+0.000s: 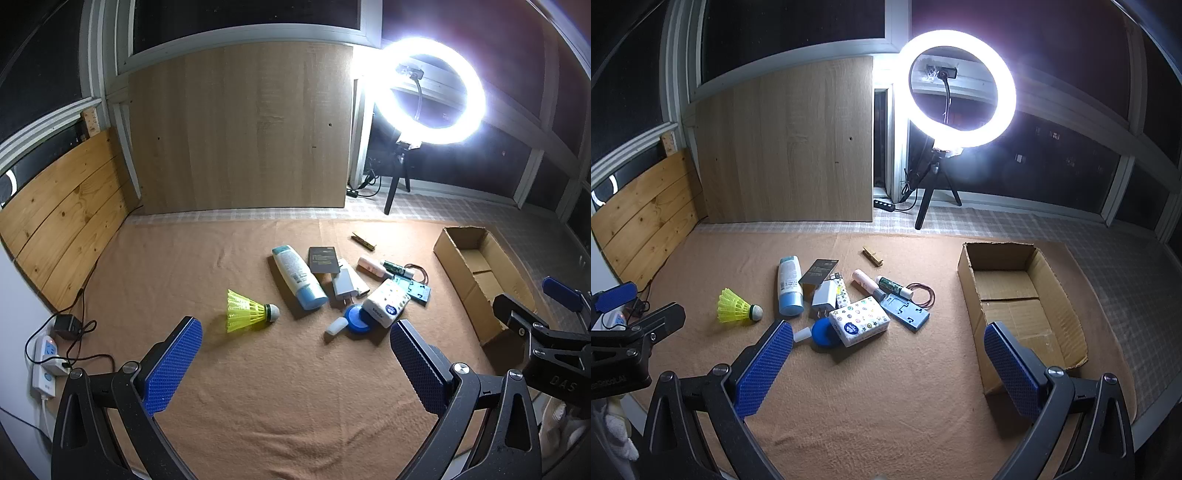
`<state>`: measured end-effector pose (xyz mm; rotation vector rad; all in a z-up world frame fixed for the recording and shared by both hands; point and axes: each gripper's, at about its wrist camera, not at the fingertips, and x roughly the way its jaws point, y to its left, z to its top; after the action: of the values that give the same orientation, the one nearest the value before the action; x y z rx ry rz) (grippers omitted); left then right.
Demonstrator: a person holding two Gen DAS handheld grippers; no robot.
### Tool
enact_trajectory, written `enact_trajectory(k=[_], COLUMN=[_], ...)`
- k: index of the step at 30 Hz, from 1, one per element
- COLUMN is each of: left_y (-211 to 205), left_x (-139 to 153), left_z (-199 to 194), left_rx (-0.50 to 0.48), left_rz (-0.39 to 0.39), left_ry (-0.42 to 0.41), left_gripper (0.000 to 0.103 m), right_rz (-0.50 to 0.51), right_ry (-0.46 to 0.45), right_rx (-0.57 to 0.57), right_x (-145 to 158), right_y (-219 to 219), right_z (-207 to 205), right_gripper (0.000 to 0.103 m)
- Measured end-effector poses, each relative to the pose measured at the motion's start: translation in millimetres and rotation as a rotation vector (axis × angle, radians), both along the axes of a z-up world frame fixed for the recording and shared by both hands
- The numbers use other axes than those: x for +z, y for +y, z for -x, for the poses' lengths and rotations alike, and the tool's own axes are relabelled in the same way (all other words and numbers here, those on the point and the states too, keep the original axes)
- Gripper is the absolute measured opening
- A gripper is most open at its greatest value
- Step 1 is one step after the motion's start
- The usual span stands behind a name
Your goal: Organize objects
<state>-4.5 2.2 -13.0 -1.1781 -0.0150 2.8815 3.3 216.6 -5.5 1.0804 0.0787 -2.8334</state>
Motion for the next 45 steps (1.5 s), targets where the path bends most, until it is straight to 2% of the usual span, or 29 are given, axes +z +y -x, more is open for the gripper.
enact_trajectory(k=[45], left_y=[4.0], left_x=[-2.5], left_z=[2.2], left_rx=[-0.015], left_rz=[0.001], left_ry=[-0.004], left_gripper=[0.103], right_rz=[0.012], right_ry=[-0.027], right_rx=[-0.001], right_x=[-2.6], right_y=[1.2], right_z=[3.5], right_gripper=[0.102])
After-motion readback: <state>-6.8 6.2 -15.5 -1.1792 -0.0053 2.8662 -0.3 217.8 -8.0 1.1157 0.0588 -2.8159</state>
